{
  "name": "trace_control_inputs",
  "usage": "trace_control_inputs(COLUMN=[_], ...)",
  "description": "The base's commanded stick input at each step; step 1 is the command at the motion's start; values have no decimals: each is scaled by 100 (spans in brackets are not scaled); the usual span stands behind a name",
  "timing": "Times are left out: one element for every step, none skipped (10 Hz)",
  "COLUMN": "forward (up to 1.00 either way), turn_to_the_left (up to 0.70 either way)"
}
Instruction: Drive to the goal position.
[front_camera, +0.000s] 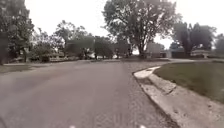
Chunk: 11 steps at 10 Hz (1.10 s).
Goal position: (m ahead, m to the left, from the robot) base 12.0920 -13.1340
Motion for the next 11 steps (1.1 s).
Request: trace_control_inputs(forward=[50,50,50,50,50,50,50,50,50,50,50], turn_to_the_left=[0,0,0,0,0,0,0,0,0,0,0])
